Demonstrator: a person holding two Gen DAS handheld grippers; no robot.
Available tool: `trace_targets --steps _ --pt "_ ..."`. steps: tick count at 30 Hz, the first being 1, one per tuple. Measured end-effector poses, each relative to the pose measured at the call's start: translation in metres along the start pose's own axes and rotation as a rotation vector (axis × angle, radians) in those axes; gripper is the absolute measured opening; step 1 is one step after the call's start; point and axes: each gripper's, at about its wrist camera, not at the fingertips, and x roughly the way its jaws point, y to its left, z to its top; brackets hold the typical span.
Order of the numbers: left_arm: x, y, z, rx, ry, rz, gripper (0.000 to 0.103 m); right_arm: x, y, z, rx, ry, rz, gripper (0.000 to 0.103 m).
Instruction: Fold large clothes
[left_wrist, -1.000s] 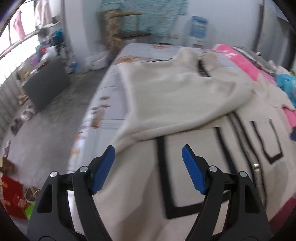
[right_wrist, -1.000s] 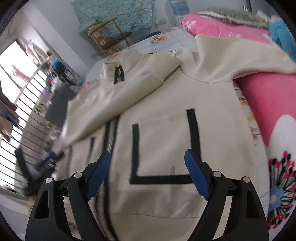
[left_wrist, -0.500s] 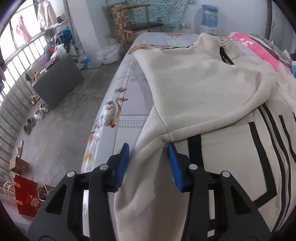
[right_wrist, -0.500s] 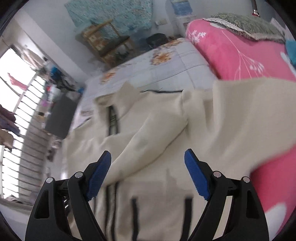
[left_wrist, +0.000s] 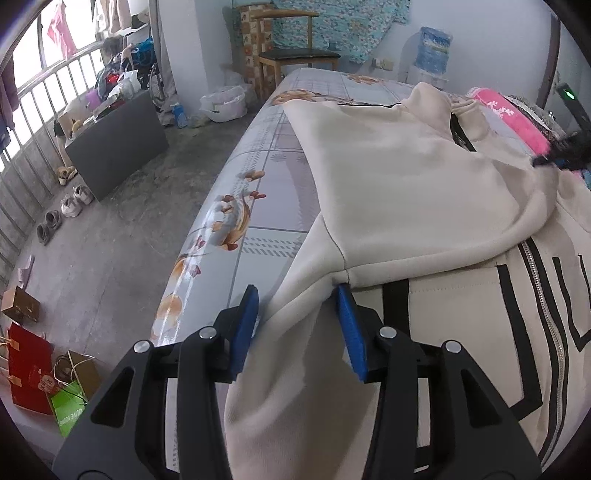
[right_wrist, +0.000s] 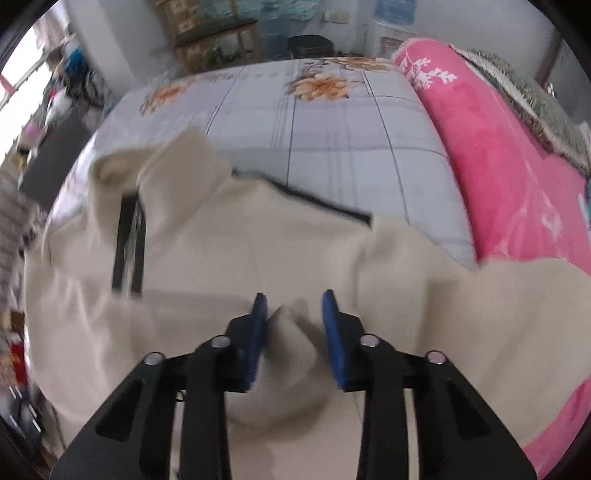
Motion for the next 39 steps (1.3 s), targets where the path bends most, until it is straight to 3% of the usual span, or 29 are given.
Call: trace_targets --steps 3,9,12,15,20,23,28,32,35,39 --pt "0.0 0.002 0.0 -0.011 0.0 -0.012 0.043 -0.024 -0.013 -0.039 -0.024 0.003 0.024 0.022" --pt "0.0 0.008 0.0 -0.038 -0.006 -0.037 0.043 -0.049 -0.051 -0.108 0.041 0.061 0.06 0.022" --pt "-0.003 0.013 -0.001 -0.065 -0.021 -0.07 0.043 -0.058 -0.067 -0.121 0.114 0.047 0.183 0.024" --pt "-0.009 0.019 0.001 -0.078 -0.032 -0.109 0.042 -0.067 -0.071 -0.122 0.177 0.009 0.344 0.038" --pt "-0.008 -0.004 0.008 0.081 0.008 -0.052 0.042 -0.073 -0.034 -0.108 0.159 -0.009 0.541 0.05" --pt "0.004 -0.012 0.012 0.129 0.044 0.001 0.044 -0.071 -0.003 -0.103 0.117 -0.003 0.594 0.051" --pt "0.006 -0.02 0.019 0.186 0.018 0.078 0.042 -0.065 0.02 -0.107 0.092 0.007 0.628 0.053" --pt "0.003 -0.003 0.023 0.094 -0.015 0.108 0.025 -0.055 0.018 -0.107 0.111 0.02 0.596 0.053" --pt "0.002 0.019 0.024 -0.028 -0.022 0.068 0.025 -0.055 0.018 -0.098 0.116 0.018 0.592 0.053" --pt "0.002 0.028 0.021 -0.099 -0.041 0.059 0.025 -0.06 0.052 -0.069 0.045 0.008 0.638 0.053"
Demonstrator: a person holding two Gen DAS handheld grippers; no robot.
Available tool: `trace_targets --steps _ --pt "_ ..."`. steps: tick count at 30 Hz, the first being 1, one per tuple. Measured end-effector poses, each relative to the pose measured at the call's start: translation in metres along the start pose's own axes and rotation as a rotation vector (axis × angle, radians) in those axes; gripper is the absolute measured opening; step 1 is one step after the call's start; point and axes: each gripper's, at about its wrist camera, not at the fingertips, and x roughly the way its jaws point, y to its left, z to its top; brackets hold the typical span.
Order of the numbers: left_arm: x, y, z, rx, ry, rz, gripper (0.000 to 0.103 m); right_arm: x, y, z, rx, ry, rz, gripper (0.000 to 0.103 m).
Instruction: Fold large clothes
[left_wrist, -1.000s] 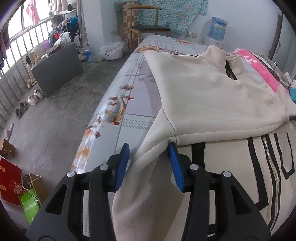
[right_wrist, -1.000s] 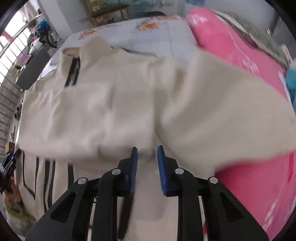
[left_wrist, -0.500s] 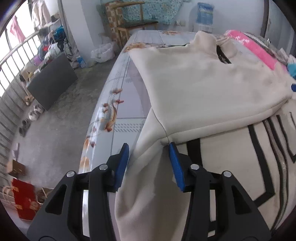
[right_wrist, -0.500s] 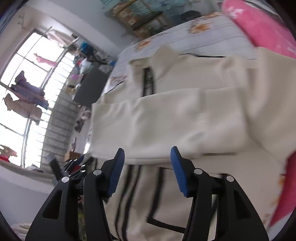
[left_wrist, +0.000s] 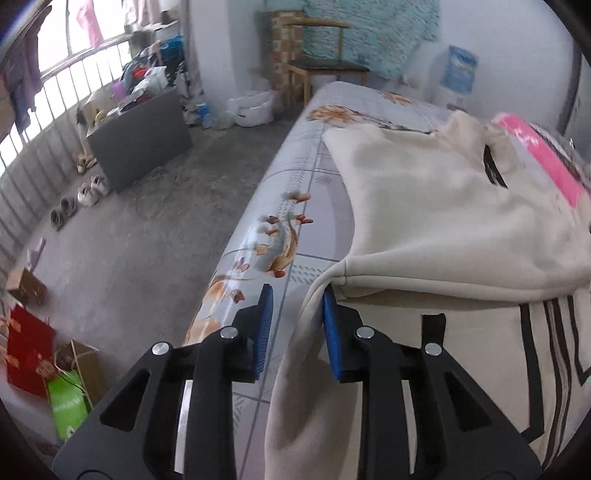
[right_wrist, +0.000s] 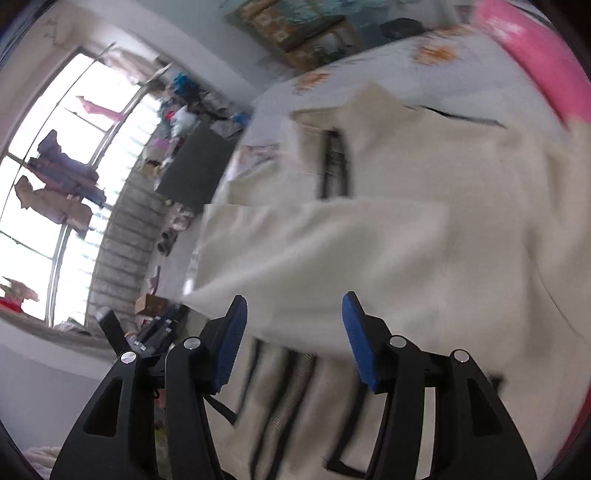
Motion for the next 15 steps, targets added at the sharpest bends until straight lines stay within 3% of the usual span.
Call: trace_targets --steps 7,10,15 --pt "0.003 0.002 -0.005 -0.038 -0.001 -0.008 0.026 0.115 0.107 0.072 -0.225 0.17 0.118 0.056" --pt "0.003 0.001 -0.005 -0.042 -0.002 -0.009 0.027 0.171 0.138 0.107 -0.267 0.218 0.113 0.056" --pt "0.004 0.0 -0.008 -0.045 -0.01 -0.007 0.027 0.245 0.15 0.141 -0.266 0.305 0.015 0.056"
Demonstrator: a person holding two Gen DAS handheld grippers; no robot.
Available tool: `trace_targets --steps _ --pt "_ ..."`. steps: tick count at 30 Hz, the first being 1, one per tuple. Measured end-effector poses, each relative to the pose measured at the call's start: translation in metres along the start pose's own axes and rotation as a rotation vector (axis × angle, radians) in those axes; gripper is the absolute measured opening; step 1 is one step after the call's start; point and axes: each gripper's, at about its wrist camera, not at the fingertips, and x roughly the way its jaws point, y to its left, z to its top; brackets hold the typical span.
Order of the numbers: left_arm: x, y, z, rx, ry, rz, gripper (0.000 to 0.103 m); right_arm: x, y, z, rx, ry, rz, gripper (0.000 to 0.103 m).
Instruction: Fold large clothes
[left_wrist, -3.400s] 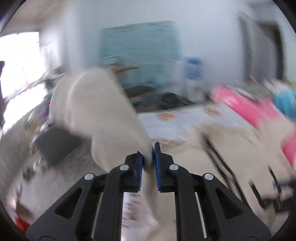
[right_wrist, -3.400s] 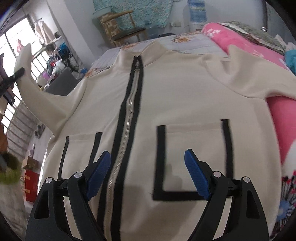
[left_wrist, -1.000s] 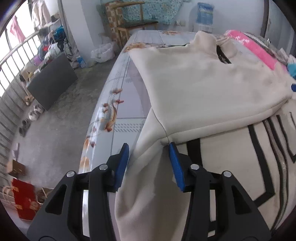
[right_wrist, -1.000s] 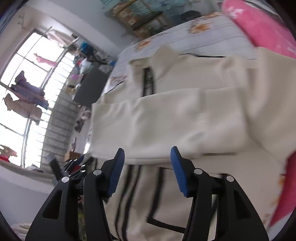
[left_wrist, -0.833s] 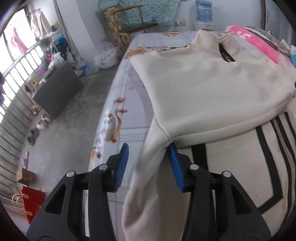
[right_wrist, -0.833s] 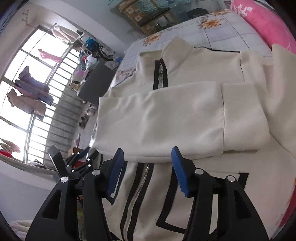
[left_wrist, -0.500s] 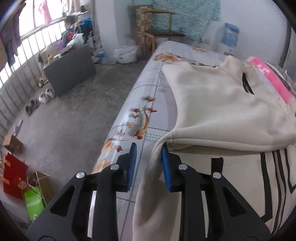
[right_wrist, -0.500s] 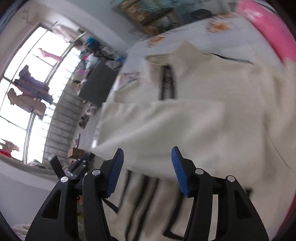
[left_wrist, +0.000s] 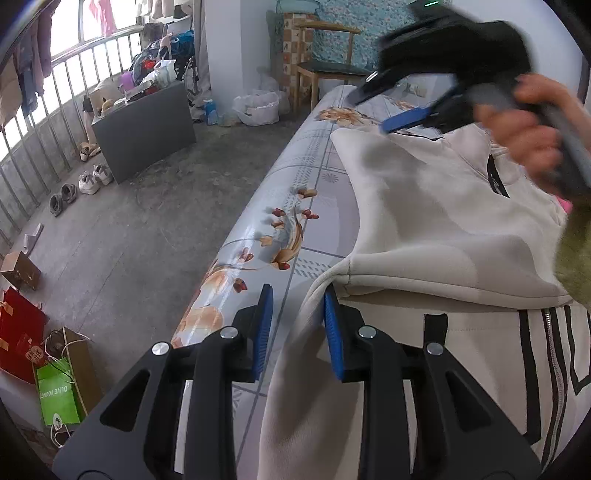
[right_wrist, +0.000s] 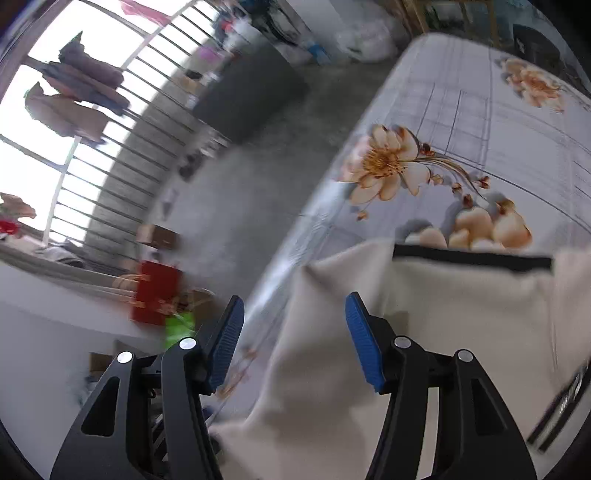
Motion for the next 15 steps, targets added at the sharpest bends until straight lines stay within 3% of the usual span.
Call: trace_targets --steps 4,6,8,15 --pt "0.0 0.002 -0.001 -0.008 -0.006 -0.006 0.027 0.027 0.0 0.008 -0.035 0.089 -0.085 0.045" --pt "-0.001 0.004 -0.002 -0.014 -0.009 -0.012 0.027 0.026 0.007 0.003 -0.079 0.119 -0.08 0.022" --pt "-0.001 0.004 -0.003 -0.016 -0.005 -0.018 0.025 0.025 0.013 0.003 -0.099 0.136 -0.073 0.008" --pt "-0.006 0.007 -0.005 -0.019 0.027 -0.006 0.016 0.019 0.039 0.022 -0.163 0.048 -0.068 0.006"
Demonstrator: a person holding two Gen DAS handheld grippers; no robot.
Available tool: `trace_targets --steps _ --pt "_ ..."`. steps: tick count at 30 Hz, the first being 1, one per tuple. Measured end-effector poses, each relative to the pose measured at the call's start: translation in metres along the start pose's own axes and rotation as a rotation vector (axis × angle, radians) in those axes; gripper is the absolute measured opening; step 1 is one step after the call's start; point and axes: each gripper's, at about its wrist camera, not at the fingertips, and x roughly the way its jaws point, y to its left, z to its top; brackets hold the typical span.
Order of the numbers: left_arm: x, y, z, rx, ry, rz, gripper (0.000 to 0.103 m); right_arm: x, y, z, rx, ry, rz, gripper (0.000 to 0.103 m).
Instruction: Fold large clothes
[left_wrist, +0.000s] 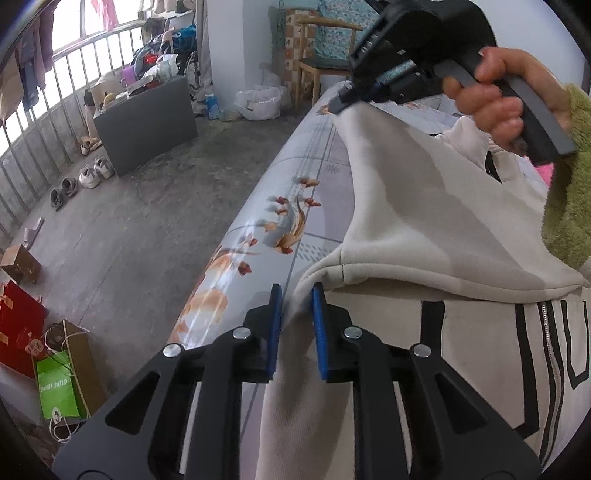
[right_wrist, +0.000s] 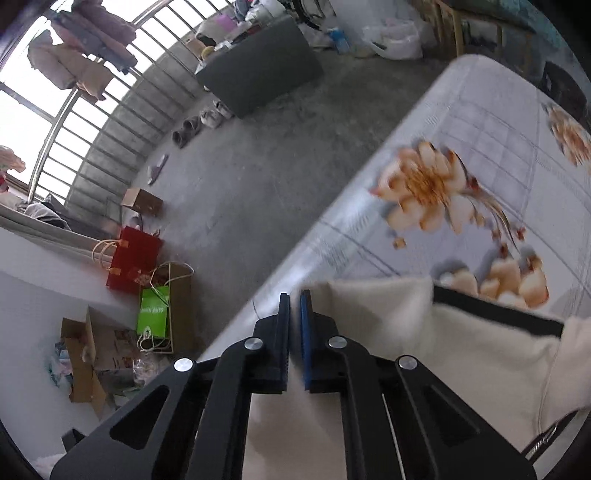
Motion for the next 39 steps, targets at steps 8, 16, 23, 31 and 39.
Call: trace_targets --steps 8,16,23,31,39 --pt "0.001 -0.007 -0.003 0.029 -0.004 0.037 0.017 0.026 0.013 0.015 -0.01 -0.034 -0.067 0.006" --pt "-0.002 -0.006 -0.005 0.043 0.011 0.002 0.018 -0.154 -0.017 -0.076 0.038 -0.274 -0.121 0.065" --pt "-0.029 0.014 -0.013 0.018 -0.025 -0.138 0.018 -0.263 -0.131 -0.236 0.409 -0.313 -0.375 0.069" --pt "-0.027 -0.009 0.002 0.041 0.003 -0.158 0.018 -0.217 -0.209 -0.327 0.689 -0.241 -0.319 0.056" --pt "0.005 -0.035 0.002 0.089 0.049 -0.054 0.018 -0.176 -0.207 -0.319 0.648 -0.196 -0.31 0.012"
